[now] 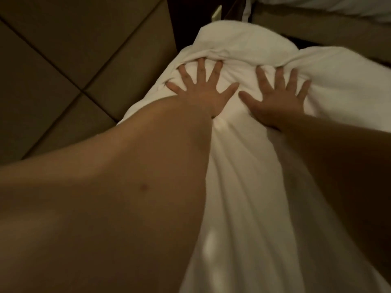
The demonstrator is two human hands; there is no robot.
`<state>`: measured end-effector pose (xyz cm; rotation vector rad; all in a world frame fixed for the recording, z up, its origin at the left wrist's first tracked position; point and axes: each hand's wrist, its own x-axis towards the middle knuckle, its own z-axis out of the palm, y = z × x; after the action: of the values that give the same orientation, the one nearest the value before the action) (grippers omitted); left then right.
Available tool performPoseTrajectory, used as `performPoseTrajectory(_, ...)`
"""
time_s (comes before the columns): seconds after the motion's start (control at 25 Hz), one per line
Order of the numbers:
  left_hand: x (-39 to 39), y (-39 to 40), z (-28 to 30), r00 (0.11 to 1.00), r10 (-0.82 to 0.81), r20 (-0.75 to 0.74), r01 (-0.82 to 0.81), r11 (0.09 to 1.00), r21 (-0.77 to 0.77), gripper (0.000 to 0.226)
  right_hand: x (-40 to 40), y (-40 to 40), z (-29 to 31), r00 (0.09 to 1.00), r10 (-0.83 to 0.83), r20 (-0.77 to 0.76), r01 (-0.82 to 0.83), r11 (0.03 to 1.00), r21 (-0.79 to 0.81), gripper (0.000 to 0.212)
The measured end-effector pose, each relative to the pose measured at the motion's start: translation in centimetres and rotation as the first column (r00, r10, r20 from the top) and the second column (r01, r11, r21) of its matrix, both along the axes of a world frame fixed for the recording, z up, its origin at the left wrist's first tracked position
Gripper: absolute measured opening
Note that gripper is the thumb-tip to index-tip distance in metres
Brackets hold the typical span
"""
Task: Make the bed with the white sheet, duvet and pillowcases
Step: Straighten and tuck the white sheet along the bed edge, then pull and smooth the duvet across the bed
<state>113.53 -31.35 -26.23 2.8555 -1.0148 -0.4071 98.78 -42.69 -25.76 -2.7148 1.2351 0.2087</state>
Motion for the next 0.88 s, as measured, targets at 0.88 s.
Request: performPoseTrajectory(0.88,-23.5,23.2,32.7,0.93,-0.16,-0.33,0.14,0.987,-0.084,0.078,-27.8,32.7,30.8,0.992,-0.111,-0.059,0.125,0.93,0.345,0.069)
